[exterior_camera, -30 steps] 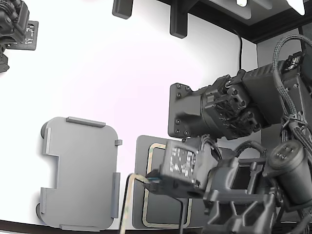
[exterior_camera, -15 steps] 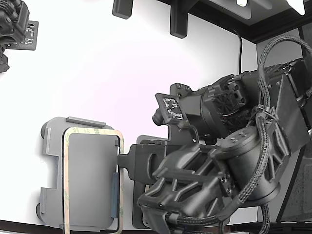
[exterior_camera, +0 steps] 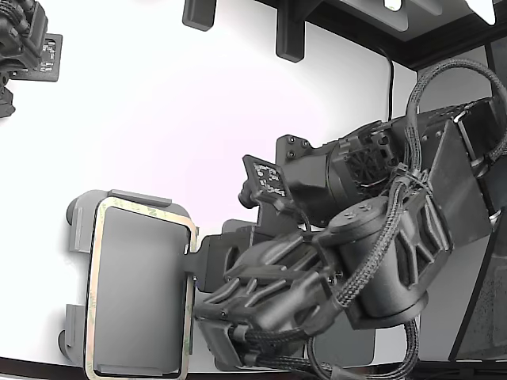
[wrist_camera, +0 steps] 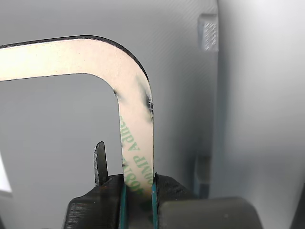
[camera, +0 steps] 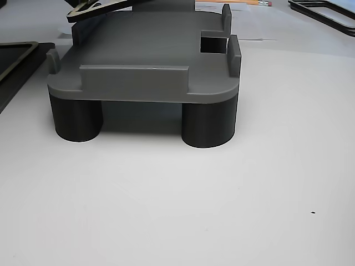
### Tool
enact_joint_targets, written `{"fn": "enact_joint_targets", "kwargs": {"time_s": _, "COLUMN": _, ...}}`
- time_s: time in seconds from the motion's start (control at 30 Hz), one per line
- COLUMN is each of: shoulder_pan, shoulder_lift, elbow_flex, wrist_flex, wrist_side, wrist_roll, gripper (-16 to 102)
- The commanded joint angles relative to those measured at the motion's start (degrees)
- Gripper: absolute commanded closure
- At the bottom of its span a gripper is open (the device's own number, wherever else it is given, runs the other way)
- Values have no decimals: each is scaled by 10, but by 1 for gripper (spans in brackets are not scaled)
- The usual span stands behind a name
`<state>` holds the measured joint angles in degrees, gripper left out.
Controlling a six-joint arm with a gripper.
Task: Move top rectangular frame to the holder.
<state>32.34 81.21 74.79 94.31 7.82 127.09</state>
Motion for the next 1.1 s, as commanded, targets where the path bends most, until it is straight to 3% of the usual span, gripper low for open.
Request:
{"fn": "enact_joint_targets", "kwargs": {"time_s": 0.0, "shoulder_pan": -18, "shoulder_lift": 6, "elbow_flex": -11, "wrist_flex": 6, "wrist_side": -7, "wrist_roll": -26, "gripper": 98}}
{"fn": "enact_joint_targets", "kwargs": {"time_s": 0.37, "shoulder_pan": -39, "shoulder_lift": -42, "elbow_flex": -44, "wrist_flex": 6, "wrist_side": -18, "wrist_roll": -54, "gripper": 98}}
{"fn": "enact_joint_targets", "kwargs": {"time_s": 1.07, "shoulder_pan": -46, "shoulder_lift": -11, "elbow_flex": 1, "wrist_flex": 7, "wrist_side": -23, "wrist_roll": -49, "gripper": 98}}
